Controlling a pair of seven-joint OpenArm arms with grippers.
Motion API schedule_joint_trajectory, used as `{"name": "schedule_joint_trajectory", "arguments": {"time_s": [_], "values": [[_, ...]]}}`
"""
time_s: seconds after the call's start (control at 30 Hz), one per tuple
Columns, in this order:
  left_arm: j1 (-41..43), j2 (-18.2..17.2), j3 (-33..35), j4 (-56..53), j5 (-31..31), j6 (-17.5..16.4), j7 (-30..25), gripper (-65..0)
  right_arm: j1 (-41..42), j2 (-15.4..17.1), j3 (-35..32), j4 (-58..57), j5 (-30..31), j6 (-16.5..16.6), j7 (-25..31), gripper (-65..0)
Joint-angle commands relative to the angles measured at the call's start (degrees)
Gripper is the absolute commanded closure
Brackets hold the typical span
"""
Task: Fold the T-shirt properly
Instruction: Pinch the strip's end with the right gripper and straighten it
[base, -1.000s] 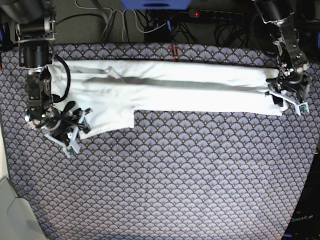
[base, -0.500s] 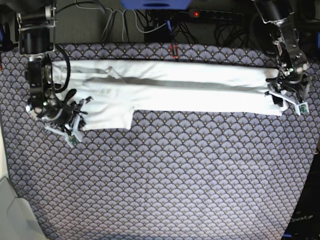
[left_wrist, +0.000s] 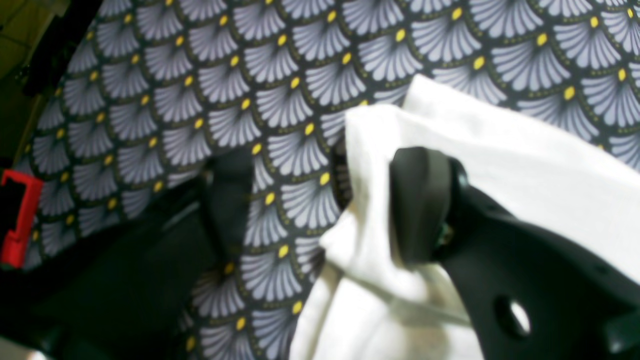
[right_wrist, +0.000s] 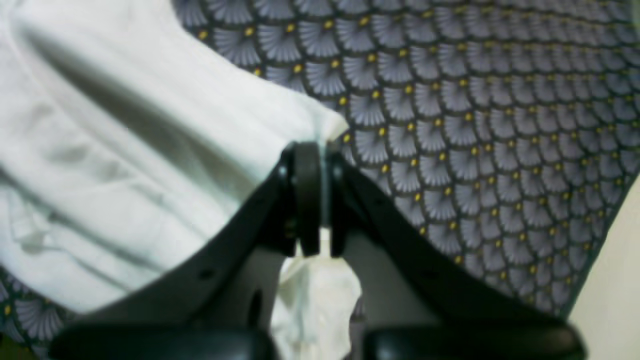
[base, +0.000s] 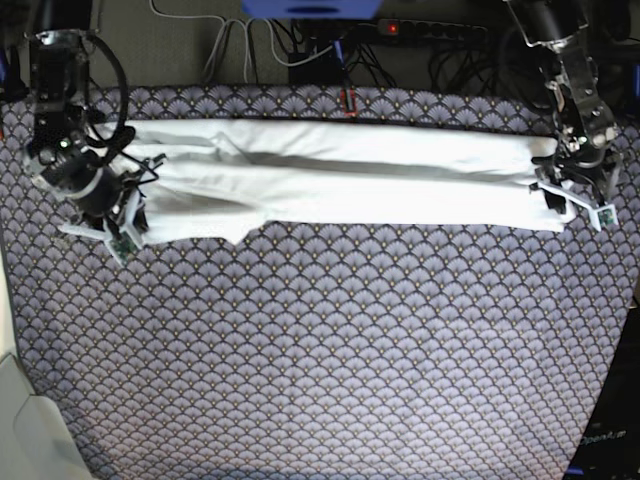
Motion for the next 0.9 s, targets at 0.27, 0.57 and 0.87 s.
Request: {"name": "schedule_joint_trajectory", "arguments": {"time_s": [0.27,0.57,0.87], "values": [[-0.4,-0.8,0.1,0.5,0.0,-0.5,0.2,-42.7,-7.1,0.8,4.8,3.9,0.2,0.0,0.3,0.0],[0.2,-0.8,0.1,0.5,-0.1,-0.5,0.2,-42.7,-10.3,0.7,4.6,2.3,0.3,0.0,0.5,0.0],[0.4,-0.6,1.8,0.5,-0.1,-0.5,0.6,-42.7,-9.9,-0.4,4.4,-0.5,0.3,0.0,0.5,0.0]]}}
